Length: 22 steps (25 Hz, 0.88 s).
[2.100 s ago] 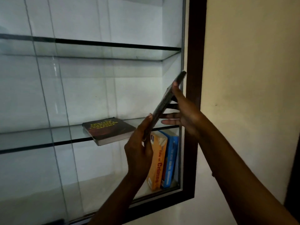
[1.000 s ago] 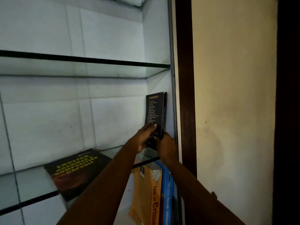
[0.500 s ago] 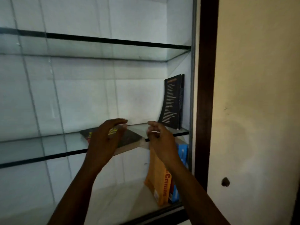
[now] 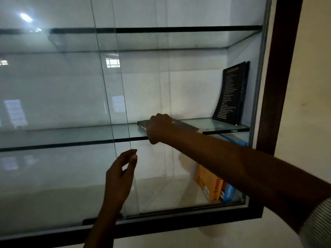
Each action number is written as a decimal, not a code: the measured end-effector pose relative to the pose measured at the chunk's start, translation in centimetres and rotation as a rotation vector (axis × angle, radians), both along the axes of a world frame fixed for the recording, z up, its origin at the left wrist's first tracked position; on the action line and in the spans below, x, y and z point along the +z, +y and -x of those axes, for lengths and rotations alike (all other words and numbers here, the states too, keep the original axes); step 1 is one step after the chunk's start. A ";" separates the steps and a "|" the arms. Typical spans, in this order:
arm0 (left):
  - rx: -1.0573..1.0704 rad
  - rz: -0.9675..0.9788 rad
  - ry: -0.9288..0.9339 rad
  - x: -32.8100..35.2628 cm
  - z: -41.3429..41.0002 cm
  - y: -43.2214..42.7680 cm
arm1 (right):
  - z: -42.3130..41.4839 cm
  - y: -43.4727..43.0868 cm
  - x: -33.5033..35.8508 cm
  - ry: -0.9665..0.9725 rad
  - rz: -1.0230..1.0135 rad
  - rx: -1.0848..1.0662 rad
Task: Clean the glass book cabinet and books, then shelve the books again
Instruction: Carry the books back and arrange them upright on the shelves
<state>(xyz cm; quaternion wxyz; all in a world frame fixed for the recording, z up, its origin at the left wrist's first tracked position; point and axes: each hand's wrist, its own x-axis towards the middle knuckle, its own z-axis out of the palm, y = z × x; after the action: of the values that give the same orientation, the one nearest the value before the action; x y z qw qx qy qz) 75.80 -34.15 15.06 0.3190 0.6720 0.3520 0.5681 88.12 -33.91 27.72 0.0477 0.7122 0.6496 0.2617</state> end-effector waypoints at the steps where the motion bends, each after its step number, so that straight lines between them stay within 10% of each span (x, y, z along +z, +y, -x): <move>1: -0.037 0.007 -0.008 0.2 -0.5 -0.2 | -0.5 -0.5 0.2 0.073 -0.066 0.018; 7: -0.354 -0.073 -0.091 6.6 -8.0 0.7 | -10.2 -5.4 3.5 0.583 -0.473 -0.066; 15: -0.715 0.425 -0.026 14.8 -20.9 7.9 | -15.0 -5.4 -2.4 1.508 -1.045 0.177; 22: -0.788 0.327 -0.136 13.4 -27.4 11.4 | -19.4 -4.1 -3.6 1.222 -0.955 0.027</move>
<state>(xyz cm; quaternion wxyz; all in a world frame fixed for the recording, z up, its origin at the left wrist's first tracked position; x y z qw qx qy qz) 103.22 -22.73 28.46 0.6362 0.6568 0.1323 0.3827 107.51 -38.03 24.17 -0.6345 0.6655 0.3859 0.0748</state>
